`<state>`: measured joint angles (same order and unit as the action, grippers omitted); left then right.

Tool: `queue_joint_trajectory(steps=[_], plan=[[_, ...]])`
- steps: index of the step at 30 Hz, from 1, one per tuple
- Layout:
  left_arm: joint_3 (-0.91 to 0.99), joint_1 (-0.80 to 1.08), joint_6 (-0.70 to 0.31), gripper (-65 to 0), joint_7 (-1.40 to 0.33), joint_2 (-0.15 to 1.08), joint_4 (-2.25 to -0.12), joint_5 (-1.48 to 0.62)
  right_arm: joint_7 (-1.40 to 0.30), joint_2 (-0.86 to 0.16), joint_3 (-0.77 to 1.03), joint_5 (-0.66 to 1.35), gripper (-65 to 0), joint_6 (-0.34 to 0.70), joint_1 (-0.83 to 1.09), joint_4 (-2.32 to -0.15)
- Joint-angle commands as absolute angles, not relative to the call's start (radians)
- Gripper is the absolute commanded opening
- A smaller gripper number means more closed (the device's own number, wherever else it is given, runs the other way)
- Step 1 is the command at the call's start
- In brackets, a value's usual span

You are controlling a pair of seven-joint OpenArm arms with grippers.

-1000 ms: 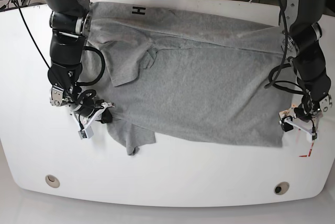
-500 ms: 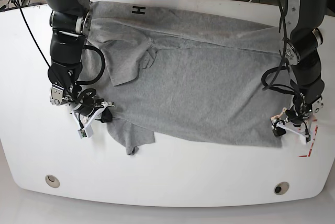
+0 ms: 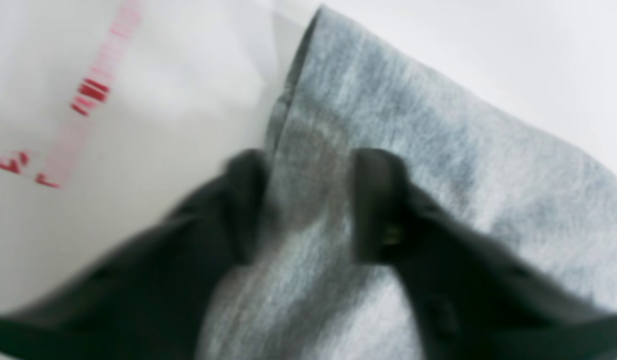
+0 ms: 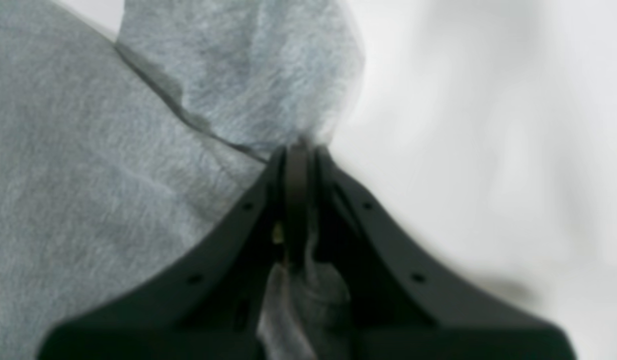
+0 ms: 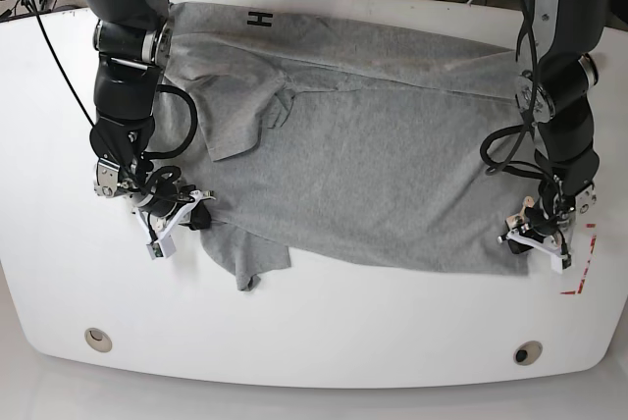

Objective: Fold the T-shirt properly
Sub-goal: 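Lift the hem with both grippers and fold it over toward the collar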

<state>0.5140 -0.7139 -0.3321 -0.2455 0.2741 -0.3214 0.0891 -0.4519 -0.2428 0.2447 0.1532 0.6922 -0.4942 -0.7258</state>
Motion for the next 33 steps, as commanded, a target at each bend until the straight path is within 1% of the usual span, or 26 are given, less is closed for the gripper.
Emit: queue_joint_trajectory(steps=[1, 4, 6, 9, 14, 17, 20, 23, 27, 33], plan=[[0.512, -0.734, -0.340, -54.9, -0.269, 0.272, -0.325, 0.094, -0.440, -0.254, 0.246, 0.162, -65.0, 0.698, -0.518, -0.746], [0.473, -0.734, -0.340, -62.5, -0.269, 0.272, -0.321, 0.096, -0.440, -0.251, 0.246, 0.162, -65.0, 0.698, -0.518, -0.746], [0.412, -0.734, -0.340, -65.0, -0.269, 0.272, -0.320, 0.096, -0.440, -0.251, 0.245, 0.162, -65.0, 0.698, -0.518, -0.746], [0.346, -0.734, -0.341, -65.0, -0.269, 0.271, -0.321, 0.088, -0.440, -0.249, 0.245, 0.162, -65.0, 0.698, -0.518, -0.746], [0.340, -0.736, -0.341, -65.0, -0.271, 0.271, -0.328, 0.076, -0.441, -0.249, 0.245, 0.163, -65.0, 0.698, -0.521, -0.757], [0.340, -0.739, -0.341, -65.0, -0.283, 0.272, -0.331, 0.051, -0.449, -0.249, 0.245, 0.163, -65.0, 0.698, -0.518, -0.817], [0.340, -0.736, -0.349, -65.0, -0.317, 0.275, -0.367, 0.018, -0.503, -0.251, 0.246, 0.163, -65.0, 0.698, -0.499, -0.889], [0.341, -0.723, -0.381, -65.0, -0.371, 0.277, -0.452, -0.018, -0.562, -0.255, 0.249, 0.168, -65.0, 0.698, -0.483, -0.984], [0.341, -0.670, -0.421, -65.0, -0.447, 0.277, -0.588, -0.050, -0.598, -0.252, 0.251, 0.163, -65.0, 0.698, -0.453, -1.073], [0.341, -0.593, -0.427, -65.0, -0.559, 0.272, -0.811, -0.096, -0.682, -0.255, 0.251, 0.166, -65.0, 0.698, -0.410, -1.233]])
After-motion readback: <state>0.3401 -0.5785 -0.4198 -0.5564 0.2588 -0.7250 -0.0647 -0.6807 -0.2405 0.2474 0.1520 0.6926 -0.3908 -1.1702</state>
